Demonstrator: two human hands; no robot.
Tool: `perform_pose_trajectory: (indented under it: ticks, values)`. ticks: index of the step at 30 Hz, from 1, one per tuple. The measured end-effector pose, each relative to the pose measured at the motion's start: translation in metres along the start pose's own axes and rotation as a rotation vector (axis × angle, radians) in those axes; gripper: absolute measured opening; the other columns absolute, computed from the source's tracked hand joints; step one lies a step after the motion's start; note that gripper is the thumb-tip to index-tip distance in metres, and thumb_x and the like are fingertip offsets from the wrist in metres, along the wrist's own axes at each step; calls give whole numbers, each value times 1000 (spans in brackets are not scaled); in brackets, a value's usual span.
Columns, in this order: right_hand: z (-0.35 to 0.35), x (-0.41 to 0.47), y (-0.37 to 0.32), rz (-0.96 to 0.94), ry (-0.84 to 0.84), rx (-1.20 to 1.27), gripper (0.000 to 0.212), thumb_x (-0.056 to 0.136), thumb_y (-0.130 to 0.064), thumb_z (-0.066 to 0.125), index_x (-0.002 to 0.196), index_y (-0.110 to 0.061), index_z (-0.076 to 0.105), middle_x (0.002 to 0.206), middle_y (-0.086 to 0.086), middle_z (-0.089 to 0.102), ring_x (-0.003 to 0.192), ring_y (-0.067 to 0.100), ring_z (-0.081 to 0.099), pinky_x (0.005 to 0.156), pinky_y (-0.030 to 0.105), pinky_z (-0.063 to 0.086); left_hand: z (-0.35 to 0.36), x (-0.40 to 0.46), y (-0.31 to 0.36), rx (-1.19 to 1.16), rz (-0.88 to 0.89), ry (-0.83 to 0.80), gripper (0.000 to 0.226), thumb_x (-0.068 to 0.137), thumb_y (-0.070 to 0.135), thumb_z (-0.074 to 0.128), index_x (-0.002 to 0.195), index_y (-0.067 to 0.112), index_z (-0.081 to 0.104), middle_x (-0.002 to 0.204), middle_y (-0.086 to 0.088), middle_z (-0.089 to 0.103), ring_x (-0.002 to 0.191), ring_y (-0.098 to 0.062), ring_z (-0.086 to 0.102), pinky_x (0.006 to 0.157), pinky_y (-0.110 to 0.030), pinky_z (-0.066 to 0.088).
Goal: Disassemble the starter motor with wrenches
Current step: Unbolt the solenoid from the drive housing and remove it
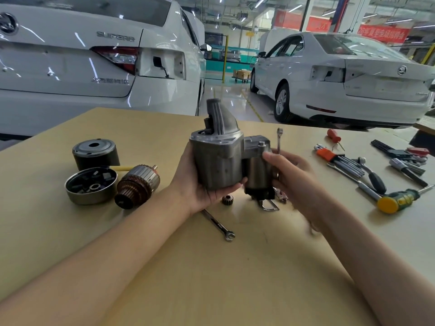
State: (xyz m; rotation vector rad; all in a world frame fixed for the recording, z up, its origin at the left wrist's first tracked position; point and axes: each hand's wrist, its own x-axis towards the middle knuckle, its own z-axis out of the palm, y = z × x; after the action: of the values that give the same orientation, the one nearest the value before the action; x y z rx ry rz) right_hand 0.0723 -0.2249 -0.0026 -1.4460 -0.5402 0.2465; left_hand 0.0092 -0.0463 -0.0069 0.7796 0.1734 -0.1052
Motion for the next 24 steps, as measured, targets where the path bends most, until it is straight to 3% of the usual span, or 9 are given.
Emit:
perform_pose_trajectory:
  ticks: [3,6,9,13,17,24]
  values:
    - [-9,6,-5,82,246,62,32,82,-45,68,74,-14,75,71,0,62,49,7,42,40,20,30,4,1,-3,-4,40,68,66,89,63,41,114,9,70,94,-19,72,63,-39,70,40,-34,55]
    - [-16,4,-17,43,423,264,34,98,-31,51,80,-6,65,71,3,69,51,7,50,41,18,40,3,2,-5,5,77,89,64,90,62,39,102,9,72,87,-18,73,62,-38,70,39,-33,55]
    - [-17,0,-25,18,534,330,37,98,-36,50,71,-13,61,57,-5,56,52,6,54,55,22,50,4,4,-8,9,115,86,62,89,61,40,90,11,76,84,-17,74,61,-38,70,41,-33,55]
    - [-13,-3,-26,-24,474,409,31,98,-34,50,78,-11,58,46,-6,40,40,6,39,40,19,36,3,6,-12,26,214,62,62,87,61,40,69,17,79,79,-13,75,61,-33,70,52,-38,60]
    - [-10,-4,-29,-78,413,467,25,95,-26,56,74,-12,55,48,-3,50,40,7,45,41,17,39,4,5,-11,37,266,51,61,87,60,37,65,20,79,78,-8,75,63,-28,72,63,-40,59]
    - [-2,-9,-27,-111,463,491,31,98,-22,50,69,-12,48,51,7,60,38,15,52,42,19,43,5,4,-11,20,274,125,64,89,60,37,65,18,79,78,-14,75,58,-35,70,45,-31,55]
